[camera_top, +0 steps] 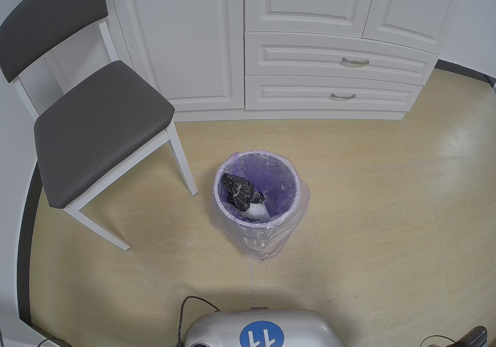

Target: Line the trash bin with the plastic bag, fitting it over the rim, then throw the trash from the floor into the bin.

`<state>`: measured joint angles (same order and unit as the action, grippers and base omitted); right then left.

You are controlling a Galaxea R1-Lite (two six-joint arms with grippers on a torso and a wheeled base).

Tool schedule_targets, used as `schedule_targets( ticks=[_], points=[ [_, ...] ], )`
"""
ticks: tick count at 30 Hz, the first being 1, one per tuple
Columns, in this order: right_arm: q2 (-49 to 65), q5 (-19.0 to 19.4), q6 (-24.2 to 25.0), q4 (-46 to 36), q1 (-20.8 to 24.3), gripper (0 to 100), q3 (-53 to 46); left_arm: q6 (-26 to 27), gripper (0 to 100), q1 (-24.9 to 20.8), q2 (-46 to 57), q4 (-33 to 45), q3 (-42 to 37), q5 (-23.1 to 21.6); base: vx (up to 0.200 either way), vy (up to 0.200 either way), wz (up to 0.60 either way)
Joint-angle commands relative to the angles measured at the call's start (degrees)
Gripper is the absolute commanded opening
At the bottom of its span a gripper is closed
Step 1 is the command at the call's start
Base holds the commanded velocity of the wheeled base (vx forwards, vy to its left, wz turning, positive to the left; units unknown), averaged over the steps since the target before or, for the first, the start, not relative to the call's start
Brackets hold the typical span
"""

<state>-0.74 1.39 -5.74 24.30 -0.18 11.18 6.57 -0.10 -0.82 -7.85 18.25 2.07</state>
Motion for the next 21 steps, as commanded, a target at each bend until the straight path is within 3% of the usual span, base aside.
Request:
schedule_targets(
  ticks=[1, 14, 21],
  points=[
    [0.7, 0.0, -1.4, 2.1, 0.0, 100, -4.1, 1.9, 100, 0.0, 0.6, -7.1, -9.9, 0.1, 0.000, 0.000, 0.00],
    [0.7, 0.3, -1.5, 1.9, 0.0, 100, -8.8, 2.0, 100, 0.1, 0.6, -7.0, -17.8, -0.3, 0.000, 0.000, 0.00],
    [0.7, 0.3, -3.0, 1.2, 0.0, 100, -11.2, 1.9, 100, 0.1, 0.6, -3.5, -18.2, -0.3, 0.000, 0.000, 0.00]
  ],
)
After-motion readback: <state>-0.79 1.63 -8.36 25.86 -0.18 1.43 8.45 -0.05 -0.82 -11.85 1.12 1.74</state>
